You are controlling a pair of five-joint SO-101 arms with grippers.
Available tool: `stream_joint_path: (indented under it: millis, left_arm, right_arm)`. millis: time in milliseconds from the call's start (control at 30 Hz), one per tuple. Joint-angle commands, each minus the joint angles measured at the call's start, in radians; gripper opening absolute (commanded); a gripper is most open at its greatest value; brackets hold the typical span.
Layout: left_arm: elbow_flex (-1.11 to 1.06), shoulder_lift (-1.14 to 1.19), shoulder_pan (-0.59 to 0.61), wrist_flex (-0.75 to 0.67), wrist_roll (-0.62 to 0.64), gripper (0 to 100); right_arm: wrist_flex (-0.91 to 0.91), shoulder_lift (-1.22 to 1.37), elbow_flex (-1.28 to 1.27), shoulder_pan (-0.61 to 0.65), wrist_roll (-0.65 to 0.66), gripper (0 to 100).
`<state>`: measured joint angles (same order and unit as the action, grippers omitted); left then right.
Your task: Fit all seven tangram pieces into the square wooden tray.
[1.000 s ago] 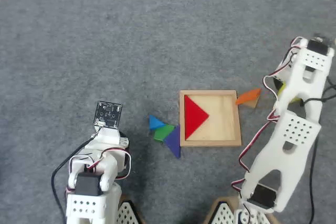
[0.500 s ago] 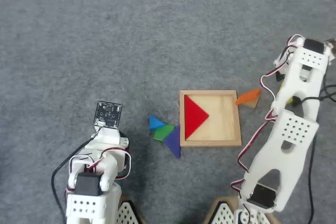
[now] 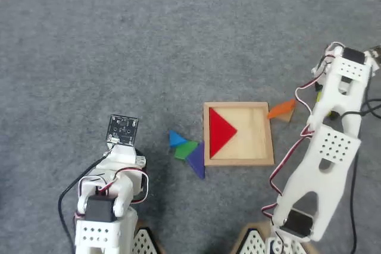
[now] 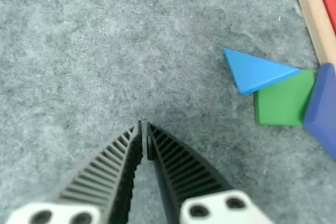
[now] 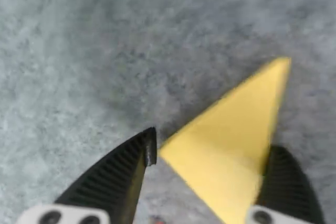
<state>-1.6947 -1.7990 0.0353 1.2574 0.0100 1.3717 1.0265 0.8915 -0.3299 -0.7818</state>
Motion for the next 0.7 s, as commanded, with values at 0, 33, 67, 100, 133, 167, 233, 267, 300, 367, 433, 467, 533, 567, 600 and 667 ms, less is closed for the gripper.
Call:
stream_joint_path:
  millis: [0,33,67,100,133,167,233,267,300,367,433,467,533,567,600,667]
  left_arm:
    - [0.012,-0.020,0.006,0.006,-0.008,2]
    - [0.012,-0.020,0.006,0.006,-0.008,2]
    - [0.012,-0.020,0.006,0.006,-0.008,2]
    - [0.012,-0.020,0.006,0.006,-0.008,2]
    - [0.012,-0.020,0.006,0.006,-0.008,2]
    - [0.012,-0.020,0.006,0.006,-0.008,2]
    - [0.012,-0.020,0.006,0.006,-0.008,2]
    - [0.012,-0.020,0.006,0.006,-0.008,2]
    - [0.012,-0.020,0.006,0.006,-0.008,2]
    - [0.012,-0.020,0.006,0.006,-0.008,2]
    - [0.012,-0.020,0.006,0.006,-0.008,2]
    - [0.012,-0.020,0.006,0.006,-0.008,2]
    - [0.012,-0.020,0.006,0.006,-0.008,2]
    - [0.012,-0.020,0.006,0.006,-0.008,2]
    - [0.012,-0.020,0.006,0.006,-0.008,2]
    - [0.012,-0.020,0.006,0.006,-0.008,2]
  right_arm:
    - [-0.005,0.008,0.031,-0.010,-0.003,18.4]
    - [-0.004,0.008,0.031,-0.012,-0.003,18.0]
    - [-0.004,0.008,0.031,-0.013,-0.003,18.0]
    - [-0.002,0.008,0.031,-0.015,-0.003,18.0]
    - [0.008,0.008,0.031,-0.018,-0.003,18.0]
    - [0.016,0.008,0.031,-0.019,-0.003,18.0]
    - [0.027,0.008,0.032,-0.015,-0.002,17.9]
    - [0.036,0.008,0.032,-0.015,-0.002,17.8]
    - [0.042,0.007,0.032,-0.015,0.011,17.1]
    - [0.061,0.001,0.048,-0.005,0.100,14.0]
    - [0.119,-0.015,0.069,-0.008,0.210,11.5]
    - [0.145,-0.022,0.086,-0.013,0.255,10.8]
    - [0.196,-0.028,0.130,-0.028,0.302,10.2]
    - [0.216,-0.028,0.155,-0.035,0.330,10.0]
    - [0.236,-0.028,0.181,-0.038,0.368,10.0]
    - [0.277,-0.031,0.233,-0.033,0.471,10.0]
